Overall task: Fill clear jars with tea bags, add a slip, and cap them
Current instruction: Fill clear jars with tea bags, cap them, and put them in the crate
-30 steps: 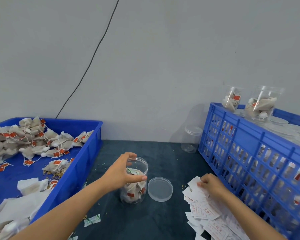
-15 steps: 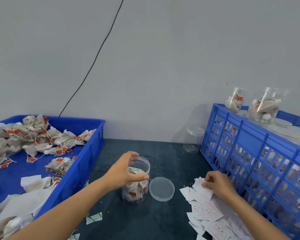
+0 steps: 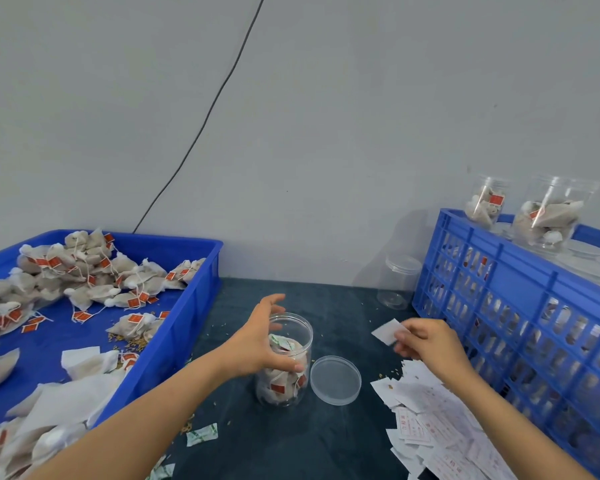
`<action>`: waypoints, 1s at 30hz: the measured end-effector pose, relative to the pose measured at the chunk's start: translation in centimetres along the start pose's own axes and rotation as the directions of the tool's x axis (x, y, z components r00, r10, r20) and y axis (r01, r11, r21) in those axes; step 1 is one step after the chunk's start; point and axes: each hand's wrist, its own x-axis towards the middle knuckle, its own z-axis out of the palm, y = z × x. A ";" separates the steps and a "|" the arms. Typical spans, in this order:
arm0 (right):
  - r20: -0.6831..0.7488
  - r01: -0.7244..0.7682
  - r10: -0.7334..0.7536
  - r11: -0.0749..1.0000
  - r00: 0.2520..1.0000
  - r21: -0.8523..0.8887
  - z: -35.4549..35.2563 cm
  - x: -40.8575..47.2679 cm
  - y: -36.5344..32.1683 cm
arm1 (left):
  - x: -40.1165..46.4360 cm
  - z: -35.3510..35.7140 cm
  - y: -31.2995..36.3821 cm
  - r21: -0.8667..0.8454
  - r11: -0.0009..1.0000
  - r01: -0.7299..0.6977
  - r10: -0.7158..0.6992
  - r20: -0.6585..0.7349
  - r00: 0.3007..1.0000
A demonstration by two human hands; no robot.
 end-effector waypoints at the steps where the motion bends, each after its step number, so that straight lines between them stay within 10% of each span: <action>1: 0.008 0.019 -0.020 0.995 1.000 0.098 0.2 -0.1 -1.4 | -0.1 -0.3 -0.1 -0.033 0.999 0.010 -0.009 0.034 0.999; 10: 0.261 -0.108 -0.062 0.800 0.963 0.590 4.1 -0.6 -9.4 | -0.3 -0.7 -0.9 -0.150 0.979 0.136 -0.129 0.052 0.990; 21: 0.150 0.127 -0.166 0.962 0.975 0.243 8.6 -0.5 -10.7 | -0.6 -0.1 0.1 -0.042 0.999 0.010 -0.010 -0.002 1.000; 30: 0.386 0.355 -0.259 0.912 0.885 -0.203 7.9 0.9 -12.7 | -0.5 0.1 0.0 -0.059 0.998 -0.036 0.039 0.040 0.998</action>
